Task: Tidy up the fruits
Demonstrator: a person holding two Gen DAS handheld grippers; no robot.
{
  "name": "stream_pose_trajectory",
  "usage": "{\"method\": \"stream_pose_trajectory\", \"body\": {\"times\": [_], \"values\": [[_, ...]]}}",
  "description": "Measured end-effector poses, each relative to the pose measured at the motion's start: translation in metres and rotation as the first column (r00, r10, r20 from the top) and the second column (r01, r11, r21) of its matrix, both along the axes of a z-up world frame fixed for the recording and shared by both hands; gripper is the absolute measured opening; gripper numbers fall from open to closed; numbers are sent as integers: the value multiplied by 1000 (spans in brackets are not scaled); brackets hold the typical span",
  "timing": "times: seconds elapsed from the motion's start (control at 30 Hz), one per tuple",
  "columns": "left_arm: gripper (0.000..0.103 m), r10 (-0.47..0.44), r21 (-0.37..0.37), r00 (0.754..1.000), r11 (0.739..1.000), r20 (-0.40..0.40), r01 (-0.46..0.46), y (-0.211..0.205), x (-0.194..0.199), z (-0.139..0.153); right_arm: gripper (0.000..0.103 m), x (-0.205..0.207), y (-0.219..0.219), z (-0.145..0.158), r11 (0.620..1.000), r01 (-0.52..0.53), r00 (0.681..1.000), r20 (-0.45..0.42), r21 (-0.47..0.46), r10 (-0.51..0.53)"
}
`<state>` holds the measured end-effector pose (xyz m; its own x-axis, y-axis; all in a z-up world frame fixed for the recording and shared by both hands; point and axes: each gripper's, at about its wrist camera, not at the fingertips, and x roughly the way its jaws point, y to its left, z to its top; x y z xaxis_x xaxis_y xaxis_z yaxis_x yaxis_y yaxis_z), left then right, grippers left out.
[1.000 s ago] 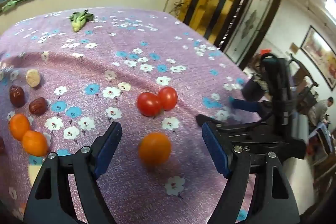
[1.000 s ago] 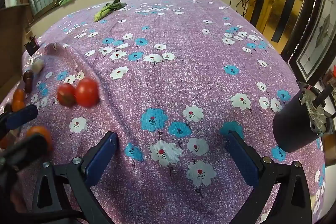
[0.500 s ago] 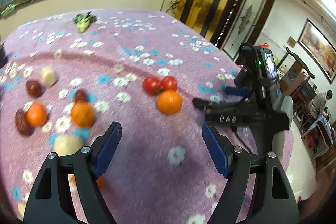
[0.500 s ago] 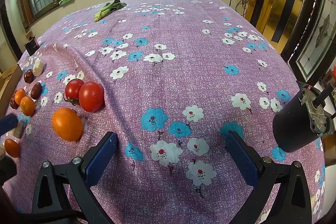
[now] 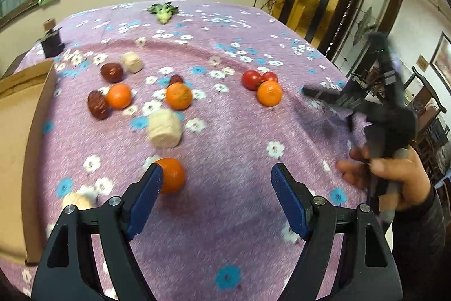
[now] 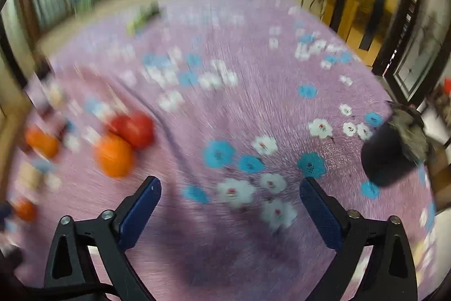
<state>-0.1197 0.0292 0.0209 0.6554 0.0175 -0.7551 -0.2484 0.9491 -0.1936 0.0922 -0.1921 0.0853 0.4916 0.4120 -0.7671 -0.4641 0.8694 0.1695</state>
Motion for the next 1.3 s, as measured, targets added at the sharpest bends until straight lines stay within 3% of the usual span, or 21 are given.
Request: {"method": "stream_pose_trajectory", "body": {"times": [0.1, 0.17, 0.33, 0.43, 0.63, 0.77, 0.97, 1.13, 1.3], "values": [[79, 13, 6, 1000, 1000, -3, -13, 2, -6, -1, 101, -10, -2, 8, 985, -30, 992, -113, 171, 50], [79, 19, 10, 1000, 1000, -8, -19, 4, -9, -2, 103, -19, 5, 14, 973, -91, 981, -150, 210, 125], [79, 76, 82, 997, 994, -19, -74, 10, -23, 4, 103, -54, 38, 30, 961, -267, 956, -106, 67, 273], [79, 111, 121, 994, 987, -11, -108, 16, -32, 7, 103, -72, 57, 32, 919, -394, 915, -98, -13, 391], [79, 163, 176, 986, 971, 12, -163, 28, -46, 14, 103, -104, 73, 28, 839, -518, 853, -28, -165, 522], [79, 181, 243, 983, 953, 30, -183, 27, -50, 20, 103, -121, 79, 30, 779, -585, 795, 32, -224, 606], [79, 187, 264, 982, 946, 34, -190, 25, -54, 22, 103, -136, 86, 33, 705, -659, 715, 73, -261, 695], [79, 189, 263, 981, 946, 29, -190, 27, -57, 22, 103, -142, 89, 33, 682, -675, 694, 73, -281, 716], [79, 186, 247, 982, 951, 26, -186, 28, -57, 21, 103, -141, 88, 33, 681, -676, 692, 73, -283, 718]]}}
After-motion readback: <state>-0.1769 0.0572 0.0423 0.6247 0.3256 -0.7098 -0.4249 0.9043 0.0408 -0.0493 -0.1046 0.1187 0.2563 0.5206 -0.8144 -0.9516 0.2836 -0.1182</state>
